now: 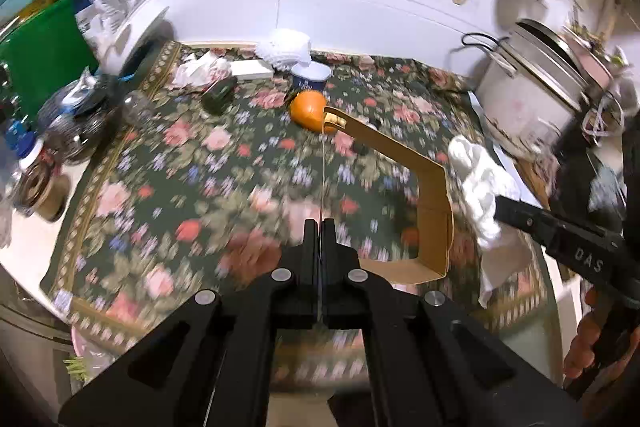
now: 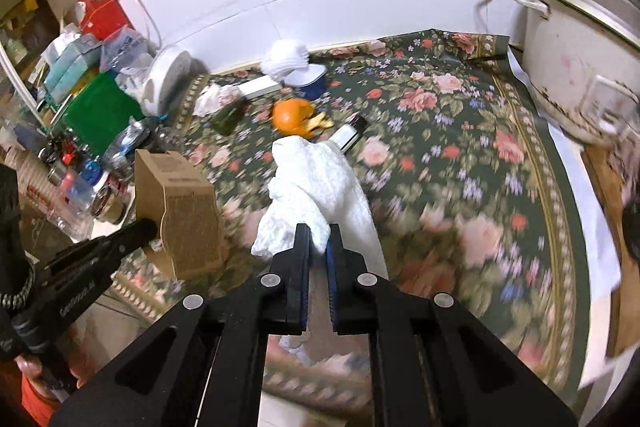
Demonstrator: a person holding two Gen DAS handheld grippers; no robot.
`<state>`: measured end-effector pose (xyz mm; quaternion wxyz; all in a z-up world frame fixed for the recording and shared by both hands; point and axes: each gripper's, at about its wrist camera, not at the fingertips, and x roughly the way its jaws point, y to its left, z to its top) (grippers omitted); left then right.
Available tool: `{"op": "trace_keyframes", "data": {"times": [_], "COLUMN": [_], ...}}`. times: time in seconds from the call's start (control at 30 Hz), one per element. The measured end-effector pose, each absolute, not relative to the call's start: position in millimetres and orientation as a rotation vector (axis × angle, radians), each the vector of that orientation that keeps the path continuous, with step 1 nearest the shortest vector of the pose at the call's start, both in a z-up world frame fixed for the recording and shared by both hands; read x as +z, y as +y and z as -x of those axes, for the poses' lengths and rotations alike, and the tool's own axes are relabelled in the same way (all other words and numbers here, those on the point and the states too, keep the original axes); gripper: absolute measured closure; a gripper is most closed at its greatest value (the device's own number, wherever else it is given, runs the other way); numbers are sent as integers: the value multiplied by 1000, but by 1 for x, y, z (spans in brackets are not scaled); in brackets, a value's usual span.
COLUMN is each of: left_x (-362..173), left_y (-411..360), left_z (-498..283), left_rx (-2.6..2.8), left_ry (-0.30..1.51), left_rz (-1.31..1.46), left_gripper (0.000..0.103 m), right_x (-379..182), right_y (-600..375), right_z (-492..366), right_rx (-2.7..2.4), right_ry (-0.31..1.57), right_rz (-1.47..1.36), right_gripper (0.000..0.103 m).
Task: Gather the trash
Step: 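Grasp the brown cardboard frame with the left tool while the right tool grasps the white tissue, then carry the cardboard and tissue down over the white floor bin with both tools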
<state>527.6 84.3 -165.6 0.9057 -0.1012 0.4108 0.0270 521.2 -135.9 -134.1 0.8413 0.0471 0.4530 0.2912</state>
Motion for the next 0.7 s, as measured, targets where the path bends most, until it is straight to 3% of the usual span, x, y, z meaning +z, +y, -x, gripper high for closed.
{"op": "trace_keyframes", "data": {"times": [0.33, 0.7], "left_x": [-174, -217], "left_y": [103, 105], "left_z": [-418, -353], "left_rx": [-5, 10], "left_ry": [866, 982], "left_rz": [179, 222], "left_gripper": [103, 103], "right_x": [-132, -159], "right_y": [-115, -110], "right_z": [-409, -349], "right_rx": [590, 596], "right_ry": [936, 1054], "right_rz": [-96, -60], "right_gripper": [96, 96]}}
